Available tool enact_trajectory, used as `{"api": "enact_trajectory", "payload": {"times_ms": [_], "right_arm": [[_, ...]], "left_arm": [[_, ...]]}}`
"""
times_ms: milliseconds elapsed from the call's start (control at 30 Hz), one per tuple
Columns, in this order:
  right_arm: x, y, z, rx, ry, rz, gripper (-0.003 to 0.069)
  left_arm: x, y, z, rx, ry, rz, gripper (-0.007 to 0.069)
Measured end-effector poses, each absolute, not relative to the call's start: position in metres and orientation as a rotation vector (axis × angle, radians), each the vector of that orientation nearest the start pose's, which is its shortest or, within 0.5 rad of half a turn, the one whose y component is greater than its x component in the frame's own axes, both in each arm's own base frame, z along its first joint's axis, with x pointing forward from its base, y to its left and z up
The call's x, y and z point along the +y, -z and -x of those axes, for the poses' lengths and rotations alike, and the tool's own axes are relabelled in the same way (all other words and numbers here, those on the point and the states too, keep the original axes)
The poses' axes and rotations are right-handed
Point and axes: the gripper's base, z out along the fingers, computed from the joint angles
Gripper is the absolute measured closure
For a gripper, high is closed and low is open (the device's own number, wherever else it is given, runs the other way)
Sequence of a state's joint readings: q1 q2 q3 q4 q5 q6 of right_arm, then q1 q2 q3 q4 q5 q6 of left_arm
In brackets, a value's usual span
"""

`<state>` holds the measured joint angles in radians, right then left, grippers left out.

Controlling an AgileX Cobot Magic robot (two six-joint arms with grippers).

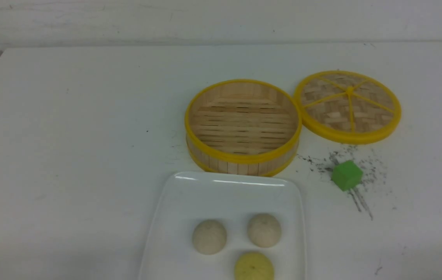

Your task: Put the steamed buns into the plate on the white tablecloth.

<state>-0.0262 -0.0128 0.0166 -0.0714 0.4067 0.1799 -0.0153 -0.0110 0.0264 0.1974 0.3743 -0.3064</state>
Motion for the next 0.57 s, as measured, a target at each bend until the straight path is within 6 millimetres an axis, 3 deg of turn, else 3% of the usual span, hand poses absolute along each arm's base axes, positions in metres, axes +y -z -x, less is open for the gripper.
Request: {"api": "enact_trajectory", "payload": {"times_ms": [567], "right_arm": [[-0.0039,-0.1719,-0.0513,1.887,-0.033,-0.152,0.0501]], "left_arm": [[0.0057,-0.1719,-0.0526,1.860,0.028,0.149,0.0541]]}}
